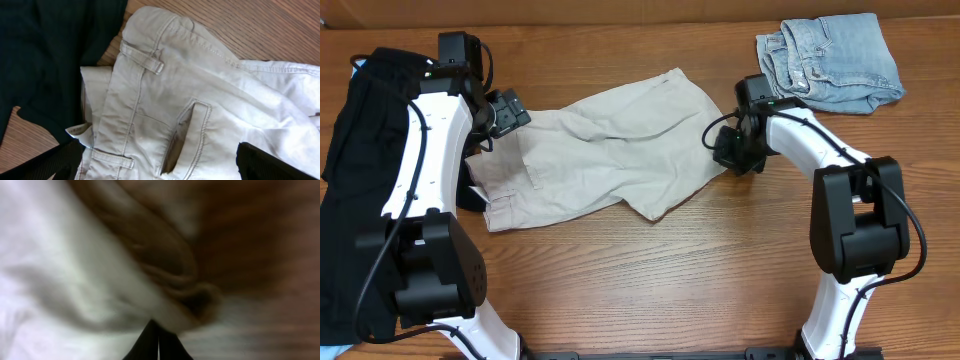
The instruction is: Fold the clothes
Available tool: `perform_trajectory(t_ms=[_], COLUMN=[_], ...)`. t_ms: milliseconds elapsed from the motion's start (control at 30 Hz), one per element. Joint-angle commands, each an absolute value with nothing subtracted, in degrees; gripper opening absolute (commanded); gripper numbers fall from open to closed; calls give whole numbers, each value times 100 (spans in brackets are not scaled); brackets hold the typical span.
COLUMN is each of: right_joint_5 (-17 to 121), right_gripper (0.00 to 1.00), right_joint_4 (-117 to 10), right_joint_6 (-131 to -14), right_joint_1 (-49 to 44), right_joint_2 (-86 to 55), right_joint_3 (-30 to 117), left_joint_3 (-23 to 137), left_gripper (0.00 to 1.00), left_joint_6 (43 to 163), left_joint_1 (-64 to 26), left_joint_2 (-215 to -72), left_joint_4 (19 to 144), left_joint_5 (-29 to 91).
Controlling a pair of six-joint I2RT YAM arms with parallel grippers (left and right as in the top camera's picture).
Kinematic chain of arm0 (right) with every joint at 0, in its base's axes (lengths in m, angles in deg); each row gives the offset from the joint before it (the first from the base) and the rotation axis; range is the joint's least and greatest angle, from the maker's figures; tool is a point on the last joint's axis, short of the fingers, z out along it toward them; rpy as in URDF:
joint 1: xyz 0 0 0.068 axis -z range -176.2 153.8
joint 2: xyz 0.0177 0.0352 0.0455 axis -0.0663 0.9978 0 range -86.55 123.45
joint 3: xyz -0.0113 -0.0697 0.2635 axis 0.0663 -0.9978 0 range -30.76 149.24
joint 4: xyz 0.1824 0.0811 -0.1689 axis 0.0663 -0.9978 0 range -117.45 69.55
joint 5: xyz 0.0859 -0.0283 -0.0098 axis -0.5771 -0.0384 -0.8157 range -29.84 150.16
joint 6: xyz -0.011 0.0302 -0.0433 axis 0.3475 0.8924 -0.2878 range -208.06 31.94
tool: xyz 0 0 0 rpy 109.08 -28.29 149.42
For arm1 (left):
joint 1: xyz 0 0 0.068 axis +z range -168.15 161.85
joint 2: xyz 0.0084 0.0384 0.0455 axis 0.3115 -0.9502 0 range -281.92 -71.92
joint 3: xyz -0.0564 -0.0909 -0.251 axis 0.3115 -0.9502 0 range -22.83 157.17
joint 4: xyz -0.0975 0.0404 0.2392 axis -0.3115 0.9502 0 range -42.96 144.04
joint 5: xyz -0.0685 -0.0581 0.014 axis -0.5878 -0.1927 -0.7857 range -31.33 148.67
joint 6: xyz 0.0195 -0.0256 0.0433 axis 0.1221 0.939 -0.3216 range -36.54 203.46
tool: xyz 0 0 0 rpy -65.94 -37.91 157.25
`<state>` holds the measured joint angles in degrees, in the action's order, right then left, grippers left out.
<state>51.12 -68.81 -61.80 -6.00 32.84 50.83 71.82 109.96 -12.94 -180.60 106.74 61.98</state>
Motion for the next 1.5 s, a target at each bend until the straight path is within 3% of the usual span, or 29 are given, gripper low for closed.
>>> perform_trajectory(t_ms=[0,200,333,400,533,633,733,933,1100,1133,1167,1233,1300,1367,1467], right_joint_5=[5670,5497,4286,3862,3484,3283,3276,3095,3702,3831,4046,4155,4168,4170,4118], right_gripper=[4,4,6,15,54,72,79,82,77,72,54,29,12,4,4], right_joint_4=[-7165,-7609,-7323,-7126,-6693,-6597,-6573,-6295,-5955,-5917,-5850,-5815,-5773,-5780,-5922], right_joint_6=[-5730,-5721,-6960,-7308,-7336,-7334,-7330,-7308,-6932,-6871,-6807,-6748,-6676,-6561,-6495], right_joint_1=[-198,403,624,635,578,427,272,-45,-250,-252,-252,-213,-119,19,309], right_joint_2=[3392,3392,3378,3367,3370,3370,3370,3370,3402,3402,3402,3402,3400,3398,3367], right_joint_3=[4969,4969,4973,4984,4999,4997,4997,4997,4997,4997,4997,4997,4997,4999,4999], left_joint_3=[7278,7265,7186,7145,7134,7134,7134,7134,7134,7134,7134,7134,7134,7134,7134], left_gripper=[100,100,100,100,100,100,100,100,100,100,100,100,100,100,100], left_joint_6=[10782,10784,10782,10782,10777,10736,10740,10742,10740,10738,10738,10740,10740,10740,10740], left_joint_1=[-1335,-1337,-1362,-1390,-1464,-1497,-1499,-1519,-1519,-1521,-1521,-1521,-1519,-1521,-1519], left_joint_2=[-18056,-18058,-18067,-18091,-18224,-18386,-18515,-18733,-18757,-18757,-18757,-18757,-18757,-18757,-18757], left_joint_4=[10678,10630,10562,10523,10523,10528,10534,10525,10530,10530,10530,10530,10530,10528,10525], left_joint_5=[6094,6050,6052,6052,6052,6050,6037,6028,6026,6028,6028,6028,6028,6028,6028])
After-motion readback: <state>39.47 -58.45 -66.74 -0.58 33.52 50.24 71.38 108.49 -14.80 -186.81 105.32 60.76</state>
